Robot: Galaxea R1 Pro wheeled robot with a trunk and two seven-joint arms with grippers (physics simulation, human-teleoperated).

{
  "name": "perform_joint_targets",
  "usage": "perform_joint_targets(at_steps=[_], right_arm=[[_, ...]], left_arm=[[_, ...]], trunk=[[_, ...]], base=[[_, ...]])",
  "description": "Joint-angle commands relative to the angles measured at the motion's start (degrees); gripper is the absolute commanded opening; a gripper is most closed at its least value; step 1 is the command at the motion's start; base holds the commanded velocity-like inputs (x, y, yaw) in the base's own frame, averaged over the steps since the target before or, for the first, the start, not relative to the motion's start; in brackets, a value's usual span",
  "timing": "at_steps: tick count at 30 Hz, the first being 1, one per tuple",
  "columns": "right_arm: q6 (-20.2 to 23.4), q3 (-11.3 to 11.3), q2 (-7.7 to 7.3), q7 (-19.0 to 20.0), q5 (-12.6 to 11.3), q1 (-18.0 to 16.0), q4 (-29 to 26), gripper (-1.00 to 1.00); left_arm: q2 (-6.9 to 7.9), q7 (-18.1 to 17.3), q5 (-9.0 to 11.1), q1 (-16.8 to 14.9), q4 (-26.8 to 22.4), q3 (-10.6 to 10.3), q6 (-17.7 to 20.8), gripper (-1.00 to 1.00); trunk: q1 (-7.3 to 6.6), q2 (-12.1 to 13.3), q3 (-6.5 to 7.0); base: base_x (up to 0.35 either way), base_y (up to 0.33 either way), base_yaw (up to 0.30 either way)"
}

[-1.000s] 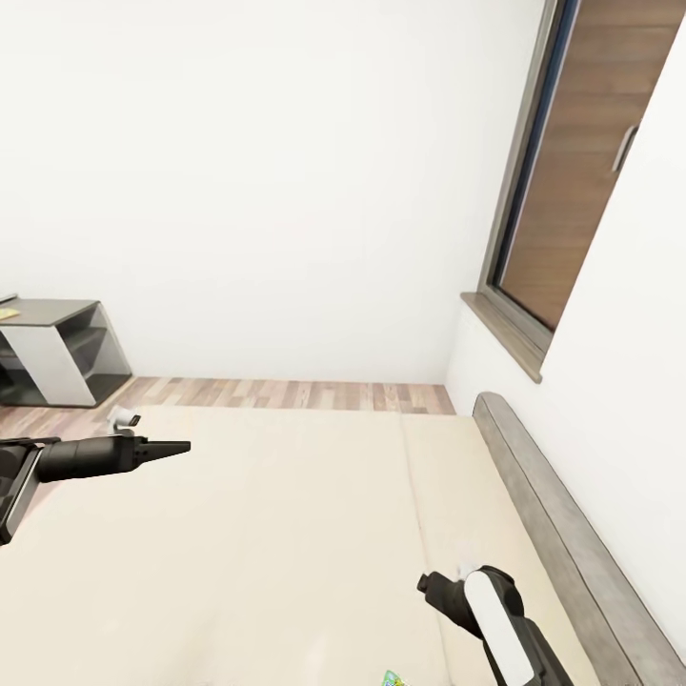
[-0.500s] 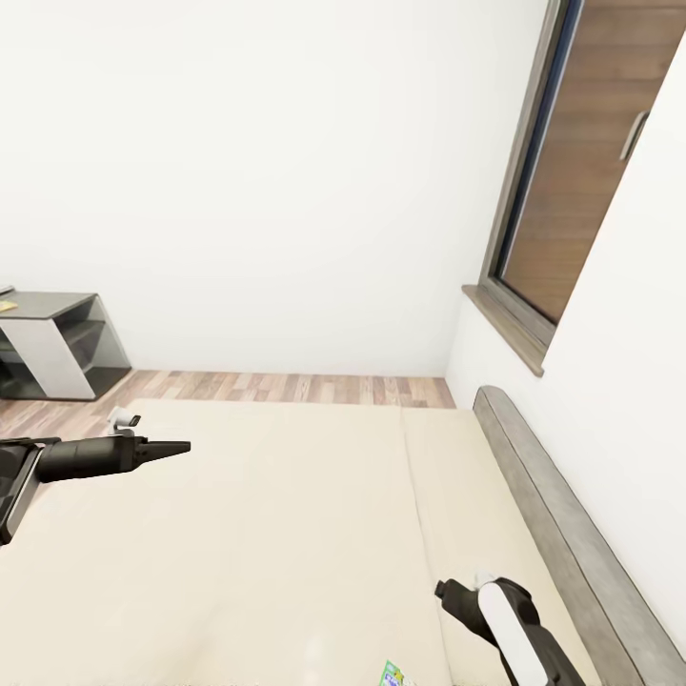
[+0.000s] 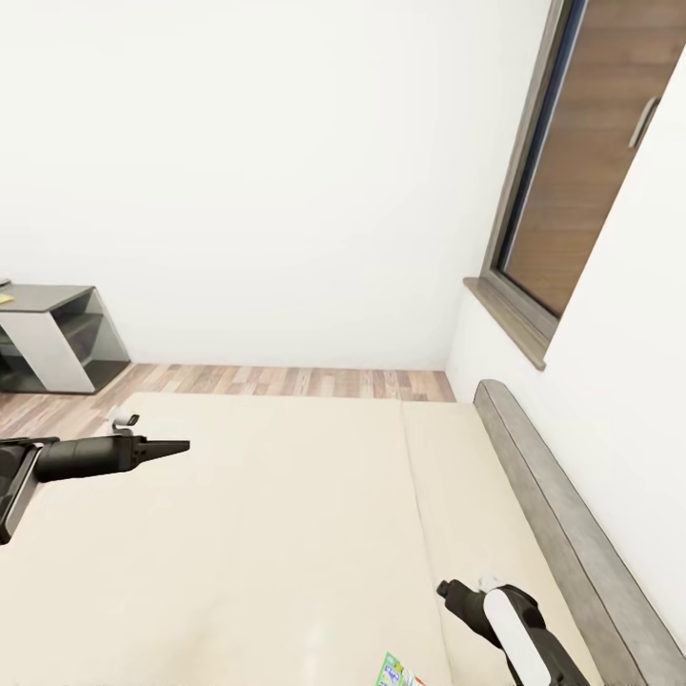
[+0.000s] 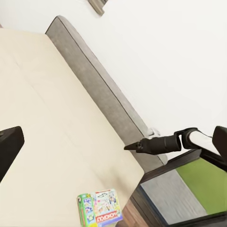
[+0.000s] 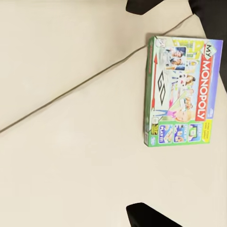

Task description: Put all the toys in the child's room - the three board games (two on the bed and one on the table), the two jigsaw puzzles on the table, and the tennis ball on the table - inside the toy box on the table in the child's room.

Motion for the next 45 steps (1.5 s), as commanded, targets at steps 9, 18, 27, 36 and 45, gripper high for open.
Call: perform_joint_targets(at_steps=[9,18,27,36,45], right_arm=[[-0.1,0.1,-0.17,-0.5,-0.6,-0.3,0.5,1.0],[-0.1,0.2,-0.18,-0.4,-0.6,-0.4,0.5,1.0],[-0.1,0.1,-0.07,-0.4,-0.5,-0.4,0.5,1.0],[0.0,0.2,-0.16,-0.4,-0.5,-0.4,0.5,1.0],[-0.1,0.2,-0.18,-0.4,-0.5,-0.4,0.5,1.0]], left_arm=[[0.81,-0.2,0.6,-0.8,-1.6,0.3,5.6,1.0],[-0.01,-0.2,0.4,-8.9,-4.0,-0.5,12.1,1.0],[-6.08,-0.2,0.2,-22.2,-4.2,-6.8,12.5,1.0],[-9.37,-0.2,0.1,-27.1,-3.7,-13.1,12.4,1.0],[-8.42,-0.2,0.6,-23.0,-3.4,-12.9,12.3,1.0]], trunk=[[0.03,-0.1,-0.97],[0.03,-0.1,-1.82],[0.03,-0.1,-2.66],[0.03,-0.1,-3.51],[0.03,-0.1,-4.35]], base=[[0.0,0.0,0.0],[0.0,0.0,0.0],[0.0,0.0,0.0],[0.0,0.0,0.0],[0.0,0.0,0.0]])
